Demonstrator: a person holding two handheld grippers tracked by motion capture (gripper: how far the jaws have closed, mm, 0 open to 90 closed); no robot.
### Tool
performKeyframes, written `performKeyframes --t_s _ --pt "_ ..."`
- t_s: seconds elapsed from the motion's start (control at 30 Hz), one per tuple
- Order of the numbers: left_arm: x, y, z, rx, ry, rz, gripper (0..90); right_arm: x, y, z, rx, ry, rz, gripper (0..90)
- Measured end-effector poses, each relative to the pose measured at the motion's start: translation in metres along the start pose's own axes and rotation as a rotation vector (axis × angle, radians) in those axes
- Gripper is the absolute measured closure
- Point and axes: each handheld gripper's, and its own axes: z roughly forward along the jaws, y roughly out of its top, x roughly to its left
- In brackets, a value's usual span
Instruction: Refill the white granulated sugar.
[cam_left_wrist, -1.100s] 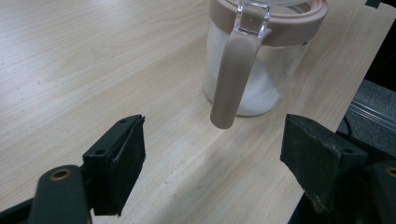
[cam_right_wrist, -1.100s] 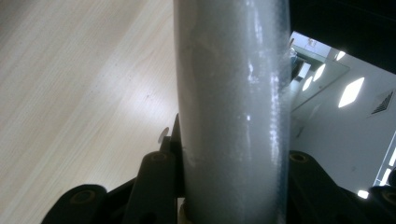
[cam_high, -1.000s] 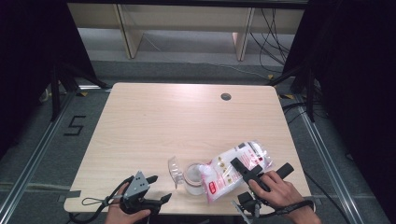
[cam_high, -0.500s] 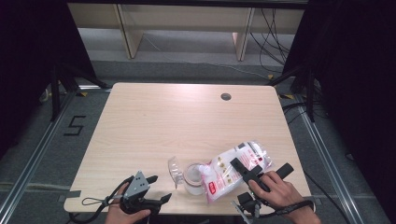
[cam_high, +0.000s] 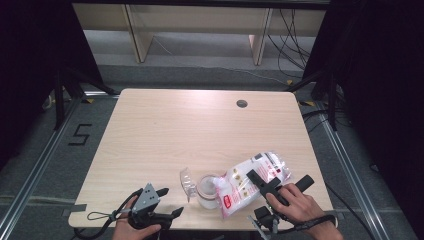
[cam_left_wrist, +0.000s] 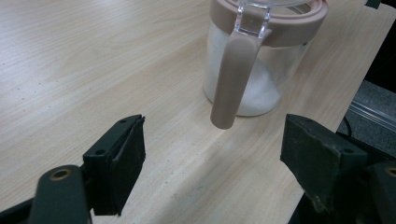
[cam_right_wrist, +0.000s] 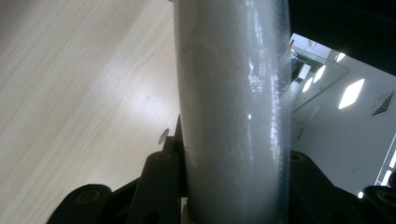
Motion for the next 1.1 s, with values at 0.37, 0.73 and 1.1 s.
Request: performKeyframes --t_s 0.37,0.73,1.1 --pt "-0.0001 0.0 -0.0001 -0.001 -0.001 -0.001 21.5 -0.0002 0.0 -0.0011 -0.003 -0.004 0.008 71.9" --pt "0.0014 0.0005 0.0 -0.007 -0.004 0.017 21.5 0.0 -0.0004 -0.0011 -0.007 0.002 0.003 72.3" --pt "0.0 0.0001 -0.0001 -0.004 -0.002 -0.004 21.5 -0.0009 -0.0011 -0.0016 -0.009 0.002 -0.002 72.5"
